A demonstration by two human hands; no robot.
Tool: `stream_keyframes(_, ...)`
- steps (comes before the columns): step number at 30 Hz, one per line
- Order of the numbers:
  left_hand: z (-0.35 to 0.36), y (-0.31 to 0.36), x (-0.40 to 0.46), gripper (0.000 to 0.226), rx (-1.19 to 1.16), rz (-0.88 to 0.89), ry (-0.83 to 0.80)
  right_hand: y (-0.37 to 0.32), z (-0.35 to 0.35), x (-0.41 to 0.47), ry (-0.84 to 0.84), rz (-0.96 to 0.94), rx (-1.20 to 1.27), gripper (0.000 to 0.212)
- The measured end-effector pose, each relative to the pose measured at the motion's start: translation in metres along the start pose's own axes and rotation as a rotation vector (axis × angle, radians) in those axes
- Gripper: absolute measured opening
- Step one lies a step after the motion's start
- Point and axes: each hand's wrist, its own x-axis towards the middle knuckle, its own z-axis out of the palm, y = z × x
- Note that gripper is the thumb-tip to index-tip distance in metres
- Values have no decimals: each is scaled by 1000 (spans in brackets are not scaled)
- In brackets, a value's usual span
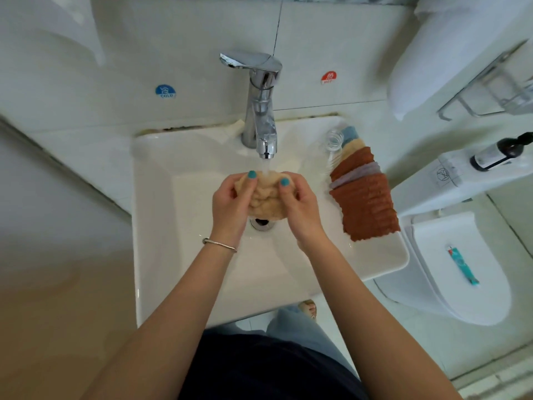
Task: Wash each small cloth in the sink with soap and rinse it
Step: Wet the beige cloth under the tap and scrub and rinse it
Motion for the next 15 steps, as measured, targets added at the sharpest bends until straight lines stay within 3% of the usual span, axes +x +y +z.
stream_keyframes(6,22,-3,-1,14,91,19,-23,0,21,3,62,-53,-17,13)
stream_keyframes(9,31,-6,3,13,95,22,98,-1,31,9,93,20,-6,3)
stream_keyframes(15,44,-2,17,31,149,-125,297,-2,39,19,81,56,-156,30)
